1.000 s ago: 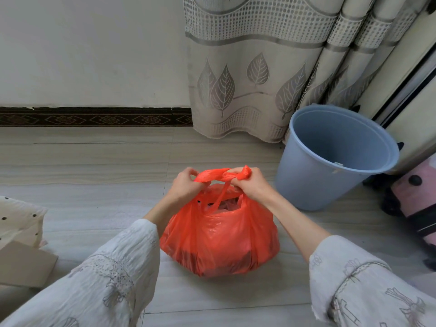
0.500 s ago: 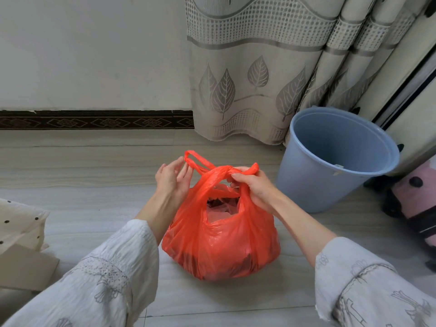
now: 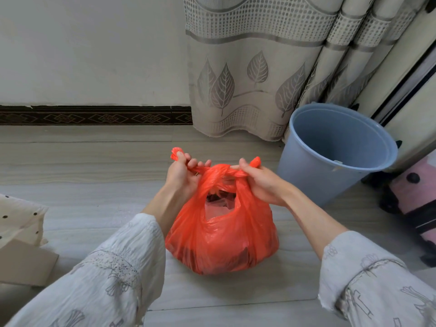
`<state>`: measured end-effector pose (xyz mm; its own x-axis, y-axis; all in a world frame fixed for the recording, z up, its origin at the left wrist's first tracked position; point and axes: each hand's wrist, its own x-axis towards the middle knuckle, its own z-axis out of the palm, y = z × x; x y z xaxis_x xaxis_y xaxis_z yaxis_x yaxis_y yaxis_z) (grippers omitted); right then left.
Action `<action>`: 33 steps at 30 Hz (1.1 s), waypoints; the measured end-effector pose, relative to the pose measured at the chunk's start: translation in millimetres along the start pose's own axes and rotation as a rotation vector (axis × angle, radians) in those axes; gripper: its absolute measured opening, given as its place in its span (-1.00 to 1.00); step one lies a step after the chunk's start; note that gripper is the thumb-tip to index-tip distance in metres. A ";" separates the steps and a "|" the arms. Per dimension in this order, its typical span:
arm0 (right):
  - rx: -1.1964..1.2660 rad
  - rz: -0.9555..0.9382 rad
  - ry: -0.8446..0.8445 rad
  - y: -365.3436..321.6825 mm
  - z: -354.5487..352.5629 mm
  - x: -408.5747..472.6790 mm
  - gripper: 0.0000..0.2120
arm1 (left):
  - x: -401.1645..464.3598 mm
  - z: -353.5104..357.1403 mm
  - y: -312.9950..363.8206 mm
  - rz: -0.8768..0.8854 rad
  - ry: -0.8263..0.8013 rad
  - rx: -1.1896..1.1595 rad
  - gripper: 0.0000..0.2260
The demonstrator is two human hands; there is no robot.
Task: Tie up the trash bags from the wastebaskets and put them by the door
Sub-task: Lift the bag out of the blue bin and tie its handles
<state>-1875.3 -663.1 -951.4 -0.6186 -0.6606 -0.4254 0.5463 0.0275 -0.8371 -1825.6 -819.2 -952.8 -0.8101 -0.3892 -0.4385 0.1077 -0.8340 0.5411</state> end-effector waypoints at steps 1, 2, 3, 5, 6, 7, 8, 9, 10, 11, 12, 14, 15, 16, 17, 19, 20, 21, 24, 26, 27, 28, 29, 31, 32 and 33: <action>0.041 -0.017 0.071 -1.6 0.9 0.1 -0.51 | -0.8 -0.1 0.5 0.009 0.010 0.003 -0.61; 0.092 -0.041 0.171 -2.3 0.8 1.3 -0.51 | -0.4 -1.3 1.4 0.016 0.023 0.008 -0.61; 0.171 -0.062 0.270 -2.2 -1.6 3.4 -0.50 | 0.7 -3.4 2.8 0.023 0.037 0.018 -0.61; 0.409 -0.077 0.376 -1.8 -6.2 5.2 -0.50 | 3.7 -11.3 6.5 0.034 0.064 0.065 -0.61; 0.519 -0.080 0.390 -1.6 -7.3 4.5 -0.50 | 4.9 -16.7 8.4 0.040 0.075 0.099 -0.61; 0.593 -0.076 0.404 -1.7 -7.4 3.6 -0.50 | 5.6 -22.1 10.0 0.050 0.082 0.141 -0.62; 0.628 -0.065 0.430 -1.0 -9.0 2.9 -0.50 | 5.6 -27.4 11.3 0.065 0.086 0.204 -0.62; 0.638 -0.050 0.473 0.8 -11.9 2.3 -0.51 | 5.3 -32.6 12.4 0.088 0.096 0.288 -0.63; 0.625 -0.034 0.523 2.9 -14.8 0.5 -0.51 | 4.5 -37.3 13.5 0.117 0.115 0.385 -0.63; 0.594 -0.020 0.574 5.5 -19.3 -1.0 -0.51 | 3.7 -42.0 14.6 0.150 0.137 0.476 -0.64; 0.555 -0.013 0.619 8.3 -24.0 -3.1 -0.51 | 3.3 -46.8 15.7 0.178 0.161 0.546 -0.64; 0.460 -0.001 0.711 13.2 -34.3 -6.1 -0.52 | 3.2 -56.0 18.6 0.209 0.226 0.626 -0.66; 0.402 0.009 0.751 15.3 -39.0 -7.4 -0.53 | 3.3 -60.5 20.5 0.225 0.262 0.664 -0.66; 0.348 0.021 0.789 17.5 -43.9 -8.8 -0.54 | 3.6 -64.1 22.2 0.245 0.297 0.712 -0.66; 0.306 0.033 0.823 18.7 -47.8 -10.7 -0.56 | 4.7 -68.5 24.3 0.266 0.327 0.767 -0.66; 0.267 0.061 0.871 21.1 -54.8 -15.0 -0.58 | 6.4 -76.8 28.5 0.289 0.374 0.880 -0.66; 0.250 0.072 0.887 22.5 -57.8 -17.2 -0.58 | 6.7 -80.2 29.6 0.292 0.392 0.923 -0.65; 0.231 0.076 0.909 24.0 -60.6 -18.5 -0.59 | 6.9 -84.0 29.3 0.296 0.405 0.954 -0.65; 0.174 0.089 0.945 26.7 -63.3 -20.6 -0.61 | 5.8 -89.5 25.7 0.291 0.440 1.022 -0.66; 0.161 0.076 0.902 25.7 -61.4 -20.1 -0.59 | 6.6 -86.9 25.3 0.286 0.469 1.036 -0.67; 0.184 0.050 0.866 24.3 -59.5 -19.8 -0.57 | 7.8 -85.6 25.4 0.290 0.461 1.005 -0.66; 0.229 0.023 0.833 22.2 -58.4 -19.4 -0.56 | 9.1 -82.7 24.5 0.297 0.432 0.942 -0.66; 0.278 0.005 0.816 19.4 -57.6 -19.0 -0.54 | 9.7 -78.5 23.4 0.292 0.392 0.851 -0.67; 0.380 -0.003 0.822 15.4 -58.9 -16.0 -0.53 | 6.6 -67.1 21.7 0.227 0.313 0.623 -0.69; 0.421 0.005 0.818 14.7 -59.9 -15.0 -0.54 | 4.6 -62.2 20.2 0.168 0.277 0.523 -0.66; 0.422 0.028 0.809 14.1 -60.4 -15.1 -0.55 | 3.2 -58.7 18.3 0.100 0.233 0.465 -0.59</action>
<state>-1892.3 -607.4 -977.5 -0.7224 0.0681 -0.6881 0.6297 -0.3463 -0.6954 -1792.5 -858.7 -986.4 -0.6534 -0.5786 -0.4883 -0.1326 -0.5475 0.8262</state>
